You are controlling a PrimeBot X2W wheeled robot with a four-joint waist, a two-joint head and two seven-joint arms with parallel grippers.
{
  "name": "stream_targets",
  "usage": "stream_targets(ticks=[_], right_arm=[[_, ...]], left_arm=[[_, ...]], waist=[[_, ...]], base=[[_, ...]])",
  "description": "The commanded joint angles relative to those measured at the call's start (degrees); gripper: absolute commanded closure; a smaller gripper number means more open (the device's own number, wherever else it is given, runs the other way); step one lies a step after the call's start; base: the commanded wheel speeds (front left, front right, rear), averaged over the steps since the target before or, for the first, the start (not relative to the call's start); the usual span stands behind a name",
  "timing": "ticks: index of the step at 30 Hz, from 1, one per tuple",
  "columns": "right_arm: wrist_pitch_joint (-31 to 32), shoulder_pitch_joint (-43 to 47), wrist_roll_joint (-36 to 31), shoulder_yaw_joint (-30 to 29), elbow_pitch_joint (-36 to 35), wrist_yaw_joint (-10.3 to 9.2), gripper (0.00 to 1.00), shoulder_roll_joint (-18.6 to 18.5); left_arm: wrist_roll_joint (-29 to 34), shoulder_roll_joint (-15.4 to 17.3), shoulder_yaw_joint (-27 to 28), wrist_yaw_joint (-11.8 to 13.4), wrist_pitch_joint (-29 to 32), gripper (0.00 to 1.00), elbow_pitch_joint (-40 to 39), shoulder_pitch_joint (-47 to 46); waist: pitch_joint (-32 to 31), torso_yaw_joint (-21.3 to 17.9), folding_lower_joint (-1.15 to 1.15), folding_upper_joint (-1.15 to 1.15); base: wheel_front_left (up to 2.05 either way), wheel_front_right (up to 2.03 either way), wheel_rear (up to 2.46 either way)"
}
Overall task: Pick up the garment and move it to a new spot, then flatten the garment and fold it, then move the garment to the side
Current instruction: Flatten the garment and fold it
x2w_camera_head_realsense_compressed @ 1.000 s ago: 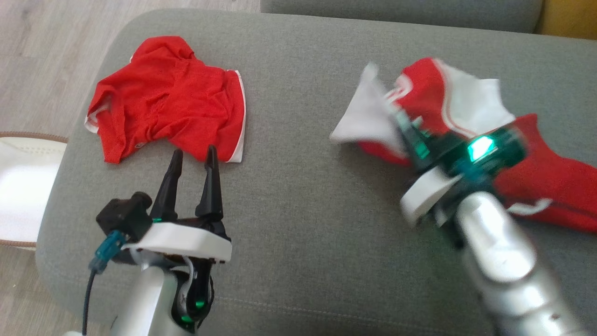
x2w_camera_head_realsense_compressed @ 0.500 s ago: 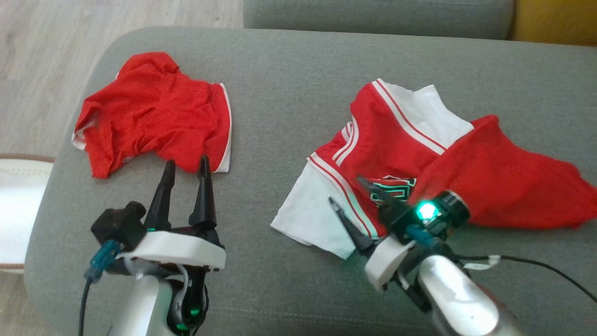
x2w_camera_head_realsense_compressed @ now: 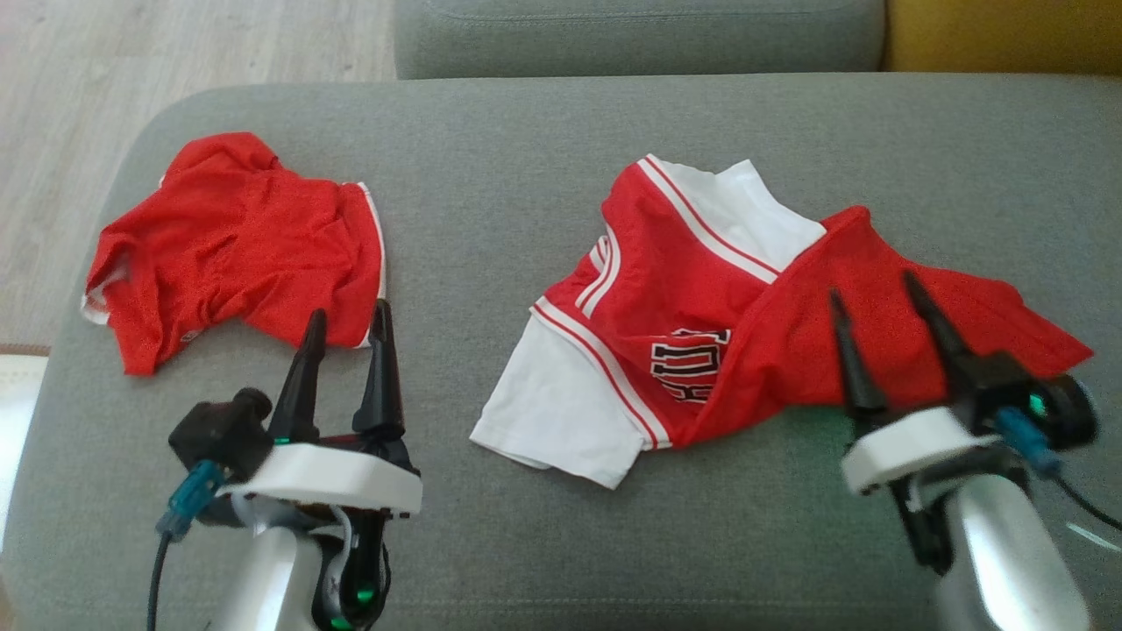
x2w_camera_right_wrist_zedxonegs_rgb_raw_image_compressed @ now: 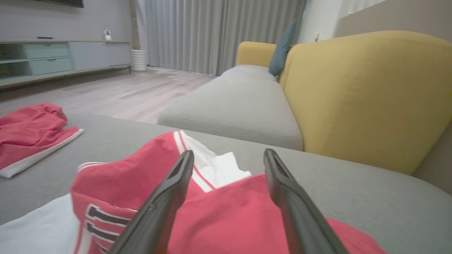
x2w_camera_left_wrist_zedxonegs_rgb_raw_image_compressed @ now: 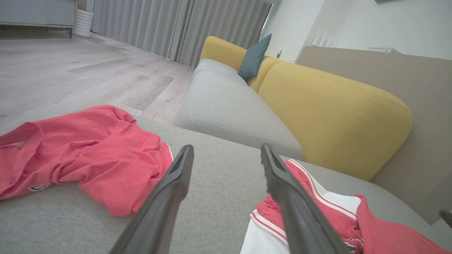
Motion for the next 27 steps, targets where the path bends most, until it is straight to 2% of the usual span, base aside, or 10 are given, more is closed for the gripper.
stream_targets(ticks=[1, 5, 8, 15, 21, 26, 27], right_arm=[[-0.66, -0.29, -0.04, -0.19, -2.4, 0.37, 0.0, 0.74], [-0.33, 1.95, 0.85, -4.18, -3.56, 0.37, 0.0, 1.06], [0.12, 2.19, 3.38, -5.07, -3.64, 0.37, 0.0, 1.1], [3.79, -3.17, 6.77, -7.59, -1.61, 0.37, 0.0, 1.12], [10.81, -13.49, 6.43, -12.43, 4.56, 0.37, 0.0, 1.13], [17.56, -21.89, 6.14, -18.0, 12.9, 0.37, 0.0, 0.35], [19.87, -24.52, 5.91, -19.71, 16.29, 0.37, 0.0, -0.29]], left_arm=[[0.46, 0.42, 1.7, 0.17, -0.44, 0.0, -2.04, -1.9], [0.32, 0.42, 1.38, 0.11, -0.44, 0.0, -2.1, -1.9], [0.29, 0.42, 1.05, 0.03, -0.44, 0.0, -2.07, -2.02], [0.44, 0.42, 0.21, -0.18, -0.44, 0.0, -2.15, -3.22], [0.36, 0.42, -0.78, -0.5, -0.44, 0.0, -1.9, -4.83], [-0.16, 0.42, -1.98, -0.59, -0.44, 0.0, -1.73, -6.4], [-0.44, 0.42, -2.27, -0.46, -0.44, 0.0, -1.72, -6.87]], waist=[[0.02, -0.43, 0.0, 0.0], [0.21, -1.33, 0.0, 0.0], [0.54, -1.71, 0.0, 0.0], [3.09, -0.86, 0.0, 0.0], [6.92, 1.57, 0.0, 0.0], [9.86, 4.39, 0.0, 0.0], [10.79, 5.39, 0.0, 0.0]], base=[[0.0, 0.0, 0.0], [0.0, 0.0, 0.0], [0.0, 0.0, 0.0], [0.0, 0.0, 0.0], [0.0, 0.0, 0.0], [0.0, 0.0, 0.0], [0.0, 0.0, 0.0]])
